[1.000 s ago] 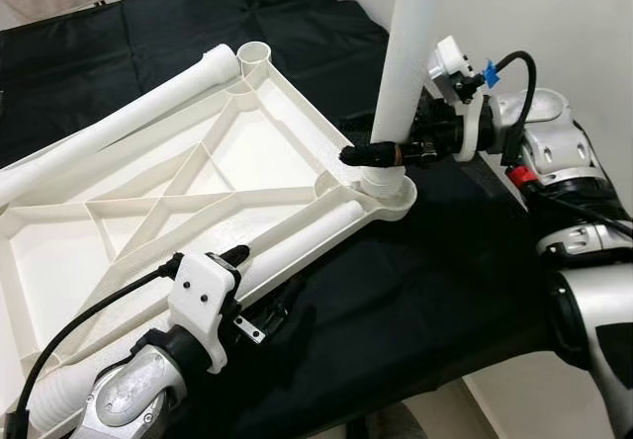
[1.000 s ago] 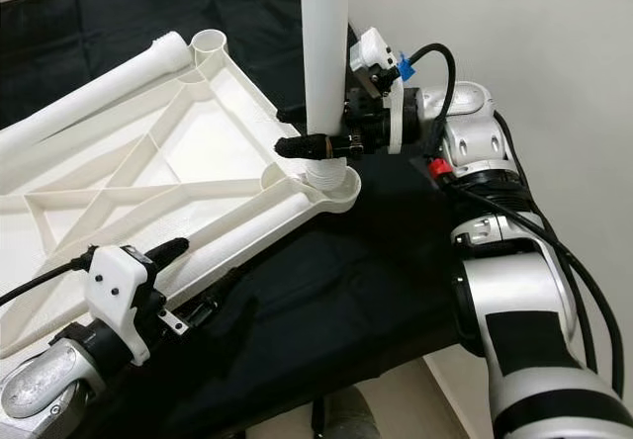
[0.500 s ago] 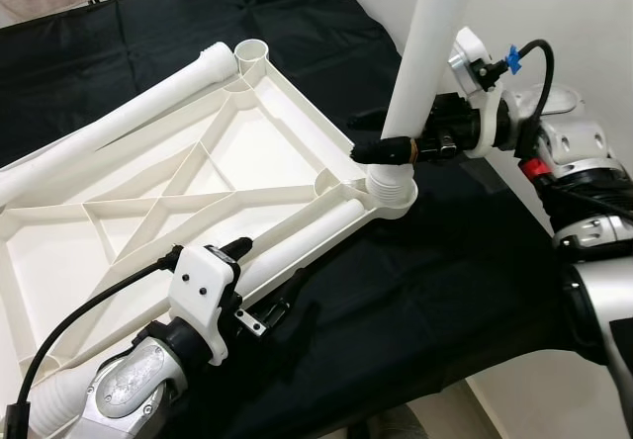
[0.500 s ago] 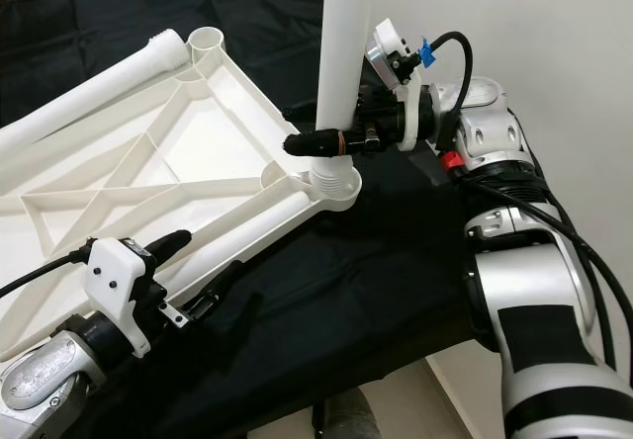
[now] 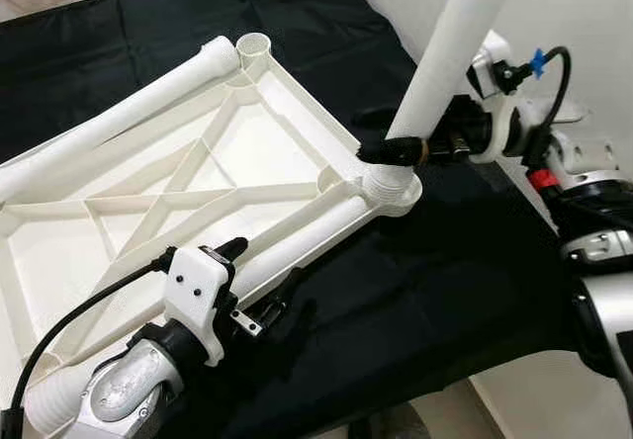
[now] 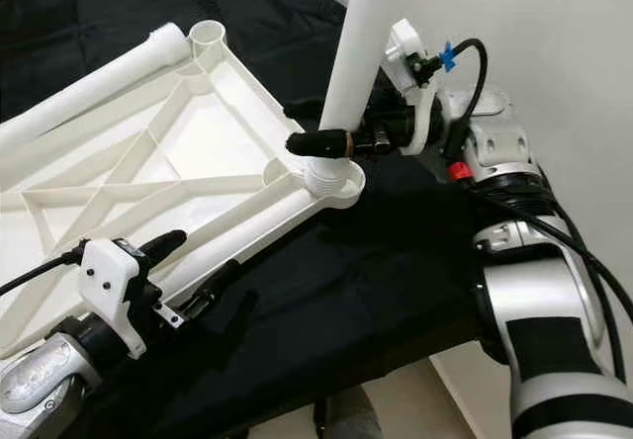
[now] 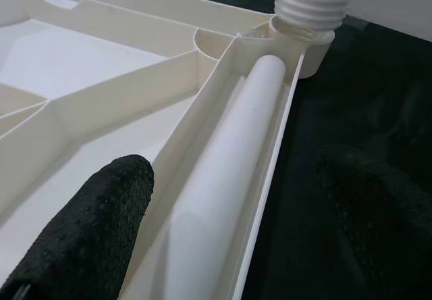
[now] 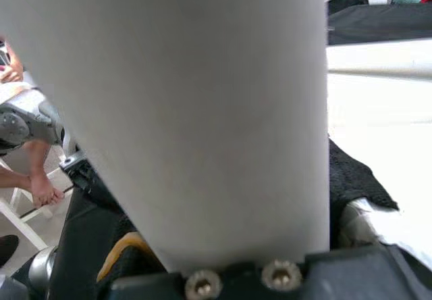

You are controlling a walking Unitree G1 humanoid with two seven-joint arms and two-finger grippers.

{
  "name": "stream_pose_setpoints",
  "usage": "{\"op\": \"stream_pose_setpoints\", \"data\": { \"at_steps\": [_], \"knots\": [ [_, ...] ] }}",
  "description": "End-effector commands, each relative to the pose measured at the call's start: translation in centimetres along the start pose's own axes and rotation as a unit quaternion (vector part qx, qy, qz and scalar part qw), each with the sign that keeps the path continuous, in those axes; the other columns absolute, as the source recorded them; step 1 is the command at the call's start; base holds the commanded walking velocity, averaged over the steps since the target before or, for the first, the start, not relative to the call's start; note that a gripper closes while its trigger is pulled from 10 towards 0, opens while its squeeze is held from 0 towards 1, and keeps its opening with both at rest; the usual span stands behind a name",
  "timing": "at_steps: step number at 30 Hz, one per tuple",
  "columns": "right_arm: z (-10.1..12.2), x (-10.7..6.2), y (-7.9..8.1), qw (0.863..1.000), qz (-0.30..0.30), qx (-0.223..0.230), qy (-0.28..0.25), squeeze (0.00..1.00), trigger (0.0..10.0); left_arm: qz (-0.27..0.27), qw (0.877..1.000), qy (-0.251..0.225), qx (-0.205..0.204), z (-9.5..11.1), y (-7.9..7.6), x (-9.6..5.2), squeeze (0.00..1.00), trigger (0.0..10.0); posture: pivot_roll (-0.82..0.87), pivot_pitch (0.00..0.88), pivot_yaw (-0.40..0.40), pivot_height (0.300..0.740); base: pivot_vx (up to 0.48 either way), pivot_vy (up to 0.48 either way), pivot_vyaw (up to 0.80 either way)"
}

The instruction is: Building children table

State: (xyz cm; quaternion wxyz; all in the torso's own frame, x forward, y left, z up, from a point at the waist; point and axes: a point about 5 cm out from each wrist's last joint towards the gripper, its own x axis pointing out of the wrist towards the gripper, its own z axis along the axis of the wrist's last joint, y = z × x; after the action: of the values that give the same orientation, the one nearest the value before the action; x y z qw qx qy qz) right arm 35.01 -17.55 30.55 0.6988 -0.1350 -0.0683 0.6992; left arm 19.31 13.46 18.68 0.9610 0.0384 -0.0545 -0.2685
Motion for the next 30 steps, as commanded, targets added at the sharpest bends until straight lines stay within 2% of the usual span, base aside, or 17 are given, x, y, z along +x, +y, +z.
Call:
{"op": "stream_pose_setpoints", "data": {
  "at_steps": [1, 3, 9, 13, 24, 30],
  "knots": [
    [-0.3, 0.3, 0.5, 1.0, 0.025, -0.003, 0.008, 0.0, 10.0, -0.001, 1.0, 0.007, 0.004, -0.1, -0.1, -0.4, 0.0, 10.0, 0.08, 0.36, 0.022, 0.74, 0.0, 0.0, 0.0],
    [-0.3, 0.3, 0.5, 1.0, 0.025, -0.003, 0.008, 0.0, 10.0, -0.001, 1.0, 0.007, 0.004, -0.1, -0.1, -0.4, 0.0, 10.0, 0.08, 0.36, 0.022, 0.74, 0.0, 0.0, 0.0],
    [-1.7, 0.3, 0.5, 0.998, 0.024, -0.008, 0.058, 0.0, 10.0, -0.002, 1.0, 0.008, 0.006, 0.0, -0.1, -0.5, 0.0, 10.0, 0.08, 0.363, 0.026, 0.74, 0.0, 0.0, 0.0],
    [-1.6, 0.3, 0.5, 0.998, 0.024, -0.01, 0.059, 0.0, 10.0, -0.002, 1.0, 0.008, 0.007, 0.1, -0.2, -0.5, 0.0, 10.0, 0.08, 0.364, 0.027, 0.74, 0.0, 0.0, 0.0],
    [-1.0, -1.4, 0.0, 0.997, -0.009, -0.027, 0.078, 0.0, 10.0, -0.004, 1.0, 0.01, 0.008, 0.1, -0.2, -0.7, 0.0, 10.0, 0.09, 0.359, 0.03, 0.74, 0.0, 0.0, 0.0],
    [-0.7, -1.7, -0.1, 0.997, -0.016, -0.029, 0.076, 0.0, 10.0, -0.004, 1.0, 0.011, 0.01, 0.2, -0.3, -0.8, 0.0, 10.0, 0.09, 0.358, 0.03, 0.74, 0.0, 0.0, 0.0]
  ]
}}
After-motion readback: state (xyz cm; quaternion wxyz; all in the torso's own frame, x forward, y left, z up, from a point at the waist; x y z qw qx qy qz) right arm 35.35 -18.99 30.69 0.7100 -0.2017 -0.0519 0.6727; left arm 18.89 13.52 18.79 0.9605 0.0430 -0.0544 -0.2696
